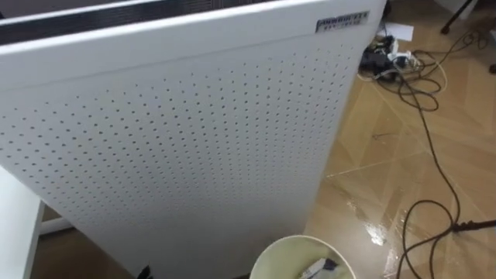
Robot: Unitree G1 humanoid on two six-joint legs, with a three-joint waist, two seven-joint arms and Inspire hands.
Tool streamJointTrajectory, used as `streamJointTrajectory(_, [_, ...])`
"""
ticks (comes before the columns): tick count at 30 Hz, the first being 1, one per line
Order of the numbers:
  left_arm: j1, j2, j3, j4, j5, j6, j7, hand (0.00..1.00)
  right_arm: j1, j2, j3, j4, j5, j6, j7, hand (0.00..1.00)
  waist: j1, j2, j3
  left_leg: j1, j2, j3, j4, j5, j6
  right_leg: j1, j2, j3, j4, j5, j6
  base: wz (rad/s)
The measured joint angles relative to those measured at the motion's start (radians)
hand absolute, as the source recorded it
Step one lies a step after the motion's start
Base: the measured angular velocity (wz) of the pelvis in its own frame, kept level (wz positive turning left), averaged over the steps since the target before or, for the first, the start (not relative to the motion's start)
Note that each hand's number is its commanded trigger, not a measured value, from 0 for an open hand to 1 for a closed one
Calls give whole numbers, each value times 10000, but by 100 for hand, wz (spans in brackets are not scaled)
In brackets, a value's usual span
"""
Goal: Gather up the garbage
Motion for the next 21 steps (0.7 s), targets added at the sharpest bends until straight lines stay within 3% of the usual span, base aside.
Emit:
streamJointTrajectory(3, [107, -69, 193, 1716, -6, 20, 345, 0, 683, 44, -234, 198, 39, -5, -201, 100, -66, -89, -52, 750, -6, 25, -295, -8, -15, 722, 18, -14, -264, -18, 17, 0])
streamJointTrajectory(9, [138, -111, 521, 3055, -77, 20, 665, 0, 941, 181, -444, 1455, 51, -143, -335, 100, -228, -267, -24, 1055, -10, -32, -329, -37, -24, 1165, 4, -109, -479, -34, 30, 3])
streamJointTrajectory(11, [108, -108, 550, 3509, -463, 78, 682, 0, 941, 218, -455, 2108, 73, -175, -331, 100, -222, -275, -113, 1083, -8, -29, -320, -39, -25, 1197, 25, -33, -569, -27, 39, -6])
streamJointTrajectory(18, [97, -170, 981, 4839, -759, 601, 821, 0, 812, 491, -1145, 4009, 621, -112, -202, 100, -234, -267, -75, 1428, 9, 37, -538, -42, -28, 1399, 26, 45, -580, -30, 39, -4])
streamJointTrajectory(21, [92, -280, 1316, 5172, -855, 948, 816, 0, 642, 578, -1437, 4485, 845, 26, 49, 100, -265, -304, -11, 1526, 5, 31, -605, -44, -28, 1514, 27, 67, -587, -34, 46, 0])
